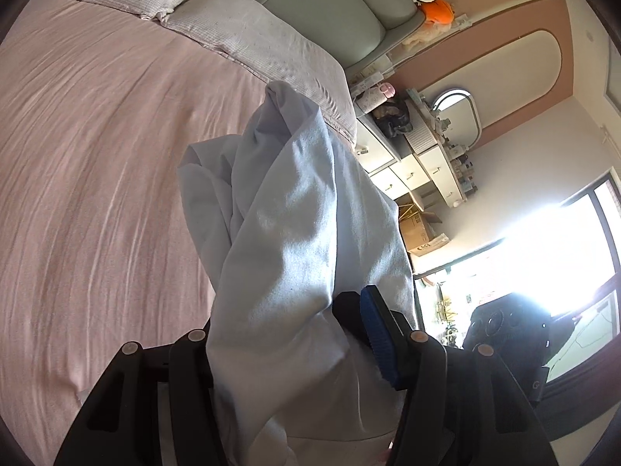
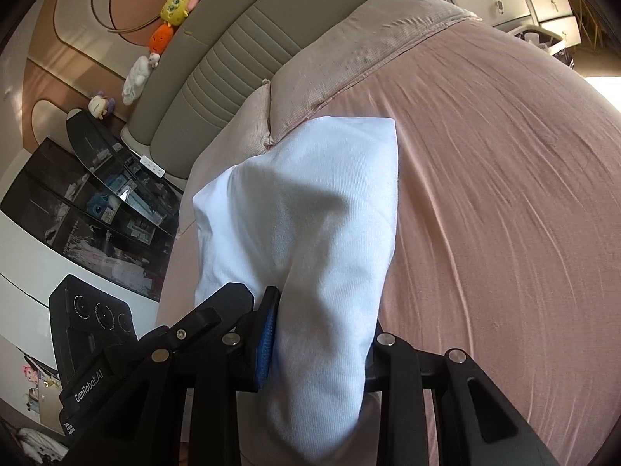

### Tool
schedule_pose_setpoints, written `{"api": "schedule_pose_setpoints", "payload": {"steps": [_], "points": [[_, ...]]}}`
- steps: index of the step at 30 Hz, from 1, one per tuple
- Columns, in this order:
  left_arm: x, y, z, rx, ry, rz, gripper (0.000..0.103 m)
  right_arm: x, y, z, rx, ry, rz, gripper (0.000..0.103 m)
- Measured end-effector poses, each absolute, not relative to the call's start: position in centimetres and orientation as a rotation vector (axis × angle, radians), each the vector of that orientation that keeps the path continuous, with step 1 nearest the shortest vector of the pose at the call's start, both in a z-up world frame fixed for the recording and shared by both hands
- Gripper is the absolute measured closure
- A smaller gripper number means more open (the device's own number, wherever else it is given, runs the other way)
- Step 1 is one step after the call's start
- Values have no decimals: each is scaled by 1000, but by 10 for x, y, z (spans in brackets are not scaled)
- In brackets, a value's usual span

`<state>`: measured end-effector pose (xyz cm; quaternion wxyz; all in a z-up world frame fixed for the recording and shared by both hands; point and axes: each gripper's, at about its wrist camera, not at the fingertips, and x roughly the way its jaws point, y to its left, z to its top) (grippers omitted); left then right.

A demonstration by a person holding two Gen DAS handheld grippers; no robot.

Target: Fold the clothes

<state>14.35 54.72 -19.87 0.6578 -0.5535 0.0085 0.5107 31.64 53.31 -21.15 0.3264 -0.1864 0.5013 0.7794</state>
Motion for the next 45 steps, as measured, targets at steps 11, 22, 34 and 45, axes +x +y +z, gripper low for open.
{"api": "schedule_pose_setpoints", "payload": {"steps": [11,22,34,45], "points": [[252,610,-218,-1283,117,1005,51,429,562,-230,-416,1318,1852,73],[312,638,-239,-1315,168,907,51,496,571,-249,-391,1310,1732,73],[338,640,-270,-1361,201,859,51,527,573,-276,-430,1310,1663,73],[340,632,-289,-1333,269,865,51,532,572,-299,-487,1294,1651,73]]}}
